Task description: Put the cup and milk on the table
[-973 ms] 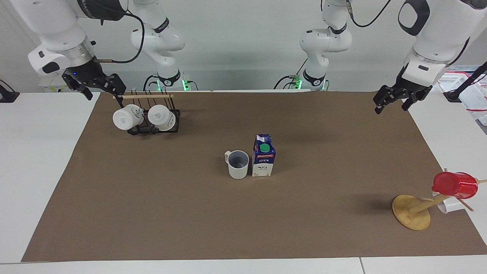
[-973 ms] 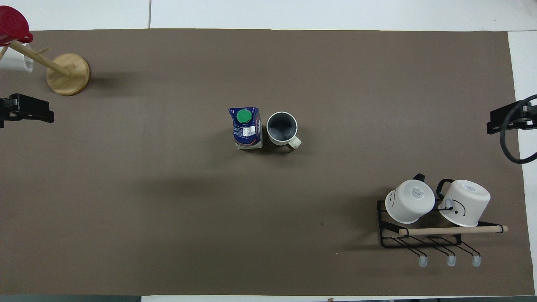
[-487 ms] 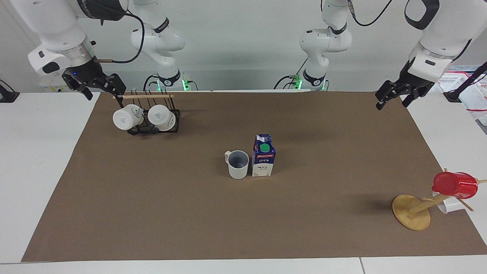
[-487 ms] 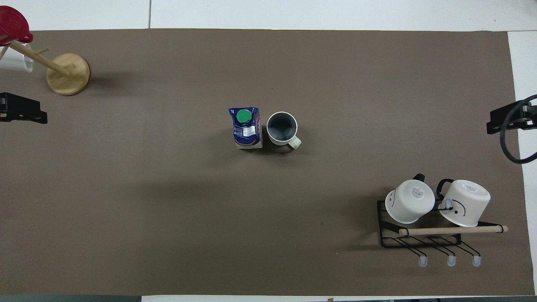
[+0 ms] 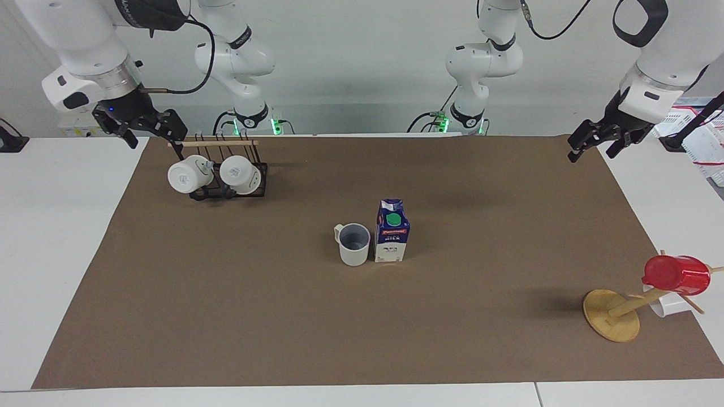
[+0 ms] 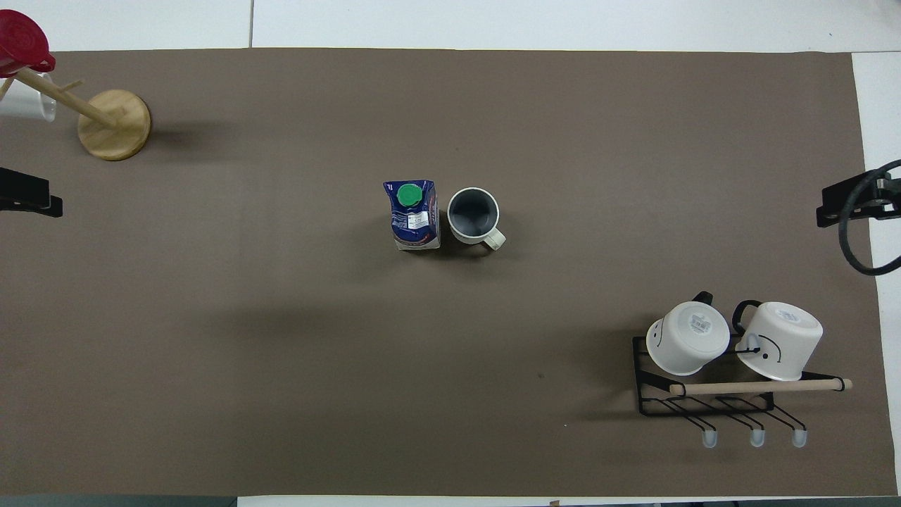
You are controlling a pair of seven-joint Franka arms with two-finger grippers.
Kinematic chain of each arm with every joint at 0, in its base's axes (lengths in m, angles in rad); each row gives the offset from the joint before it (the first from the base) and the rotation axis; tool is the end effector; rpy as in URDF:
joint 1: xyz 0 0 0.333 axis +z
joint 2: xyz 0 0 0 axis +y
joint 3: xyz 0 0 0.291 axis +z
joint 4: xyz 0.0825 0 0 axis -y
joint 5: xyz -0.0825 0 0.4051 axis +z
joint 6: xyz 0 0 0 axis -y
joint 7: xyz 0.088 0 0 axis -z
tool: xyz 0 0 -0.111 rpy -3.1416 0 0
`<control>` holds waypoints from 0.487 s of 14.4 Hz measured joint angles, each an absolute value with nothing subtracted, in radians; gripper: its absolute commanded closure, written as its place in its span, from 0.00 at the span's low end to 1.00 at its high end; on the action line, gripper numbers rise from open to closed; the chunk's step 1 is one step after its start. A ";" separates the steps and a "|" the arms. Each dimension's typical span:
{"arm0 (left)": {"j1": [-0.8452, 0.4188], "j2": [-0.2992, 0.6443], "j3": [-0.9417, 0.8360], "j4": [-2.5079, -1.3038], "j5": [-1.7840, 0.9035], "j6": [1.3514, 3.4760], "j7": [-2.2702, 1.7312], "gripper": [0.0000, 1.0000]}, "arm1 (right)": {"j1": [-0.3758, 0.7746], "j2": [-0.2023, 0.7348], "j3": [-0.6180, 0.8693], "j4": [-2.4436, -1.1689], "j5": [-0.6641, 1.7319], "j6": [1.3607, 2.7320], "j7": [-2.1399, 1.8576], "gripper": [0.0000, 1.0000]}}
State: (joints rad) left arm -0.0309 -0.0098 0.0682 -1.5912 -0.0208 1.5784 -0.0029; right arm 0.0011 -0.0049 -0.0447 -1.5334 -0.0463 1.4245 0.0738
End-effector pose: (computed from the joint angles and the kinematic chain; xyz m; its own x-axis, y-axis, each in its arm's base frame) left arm 0.5729 0.0193 0.5917 0.9992 0.0403 -0.0031 0.0404 -0.9990 0.0215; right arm 0.5575 -0.0301 0.6045 0.9873 -0.1235 -0.1000 -0.1186 -0.9915 0.0535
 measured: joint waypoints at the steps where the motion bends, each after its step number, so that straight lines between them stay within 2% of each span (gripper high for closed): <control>1: -0.031 -0.010 0.068 -1.592 -0.021 1.579 -0.003 0.00 | 0.001 -0.005 -0.045 -1.533 -0.046 1.421 0.074 0.00; 7: -0.031 -0.010 0.066 -1.592 -0.021 1.581 0.001 0.00 | 0.001 -0.005 -0.045 -1.534 -0.047 1.525 0.074 0.00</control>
State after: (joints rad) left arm -0.0312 -0.0099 0.0662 -1.5916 -0.0211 1.5810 0.0006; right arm 0.0014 -0.0050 -0.0446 -1.5342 -0.0473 1.5254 0.0735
